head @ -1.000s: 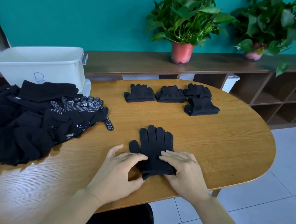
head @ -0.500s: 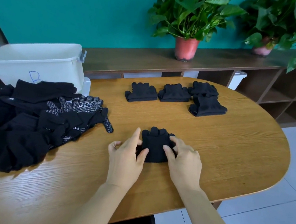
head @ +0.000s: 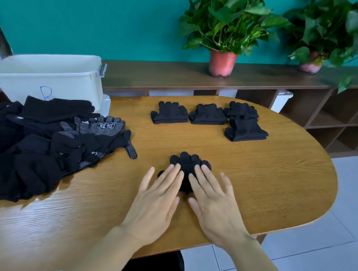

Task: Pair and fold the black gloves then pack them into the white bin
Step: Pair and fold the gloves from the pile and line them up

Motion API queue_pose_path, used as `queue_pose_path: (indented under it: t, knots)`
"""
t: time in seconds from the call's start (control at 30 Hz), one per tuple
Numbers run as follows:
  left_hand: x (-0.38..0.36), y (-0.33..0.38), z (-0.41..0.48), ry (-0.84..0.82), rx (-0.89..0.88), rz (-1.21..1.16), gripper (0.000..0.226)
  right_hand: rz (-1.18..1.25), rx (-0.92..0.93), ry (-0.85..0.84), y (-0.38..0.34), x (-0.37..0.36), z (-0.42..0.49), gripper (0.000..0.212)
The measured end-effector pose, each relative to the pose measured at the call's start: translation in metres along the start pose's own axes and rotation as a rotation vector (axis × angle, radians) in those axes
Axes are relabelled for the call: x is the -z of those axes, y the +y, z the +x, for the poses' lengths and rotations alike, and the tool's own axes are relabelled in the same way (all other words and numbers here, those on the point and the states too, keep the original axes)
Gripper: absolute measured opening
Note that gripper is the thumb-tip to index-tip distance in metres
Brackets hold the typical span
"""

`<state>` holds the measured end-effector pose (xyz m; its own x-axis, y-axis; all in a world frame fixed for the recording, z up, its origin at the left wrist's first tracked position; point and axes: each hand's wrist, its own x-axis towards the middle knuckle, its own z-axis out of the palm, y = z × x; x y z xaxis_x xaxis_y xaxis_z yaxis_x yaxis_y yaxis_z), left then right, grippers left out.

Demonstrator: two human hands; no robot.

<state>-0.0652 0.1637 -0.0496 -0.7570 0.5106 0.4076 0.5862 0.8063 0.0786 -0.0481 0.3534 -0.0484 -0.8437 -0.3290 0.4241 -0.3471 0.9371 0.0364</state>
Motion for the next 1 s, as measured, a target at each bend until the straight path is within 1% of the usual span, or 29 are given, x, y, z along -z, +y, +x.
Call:
queue_pose_path:
  t: [0.07, 0.13, 0.23, 0.3, 0.4, 0.47, 0.53, 0.6, 0.67, 0.8, 0.93, 1.0]
  knots:
    - [-0.003, -0.003, -0.003, -0.080, -0.029, 0.071, 0.054, -0.028, 0.038, -0.078, 0.003, -0.003, -0.002, 0.055]
    - [-0.006, -0.006, -0.002, -0.130, -0.044, 0.117, 0.055, -0.044, 0.035, -0.124, 0.007, -0.004, -0.002, 0.058]
    - [-0.005, -0.008, 0.005, -0.223, -0.013, 0.147, 0.057, -0.031, 0.018, -0.148, 0.012, -0.007, 0.003, 0.060]
    - [0.000, -0.008, 0.016, -0.320, 0.019, 0.101, 0.063, -0.018, 0.009, -0.155, 0.018, -0.009, 0.010, 0.060]
    - [-0.001, -0.009, 0.036, -0.367, 0.044, 0.037, 0.072, -0.002, -0.030, -0.202, 0.029, -0.014, 0.024, 0.059]
    - [-0.006, -0.012, 0.050, -0.366, 0.056, 0.047, 0.074, 0.054, -0.061, -0.248, 0.036, -0.015, 0.036, 0.065]
    - [-0.013, -0.016, 0.063, -0.364, 0.066, 0.052, 0.075, 0.107, -0.092, -0.269, 0.043, -0.016, 0.048, 0.077]
    - [-0.019, -0.021, 0.076, -0.377, 0.073, 0.060, 0.075, 0.112, -0.119, -0.299, 0.050, -0.018, 0.059, 0.083]
    - [-0.023, -0.025, 0.088, -0.389, 0.075, 0.065, 0.072, 0.112, -0.142, -0.282, 0.055, -0.023, 0.070, 0.083]
    - [-0.028, -0.031, 0.107, -0.413, 0.088, 0.056, 0.060, 0.098, -0.171, -0.246, 0.062, -0.034, 0.085, 0.081]
    - [-0.033, -0.036, 0.116, -0.409, 0.084, 0.049, 0.064, 0.094, -0.179, -0.245, 0.064, -0.035, 0.093, 0.082]
    - [-0.032, -0.035, 0.116, -0.384, 0.084, 0.051, 0.064, 0.097, -0.182, -0.243, 0.064, -0.034, 0.093, 0.079]
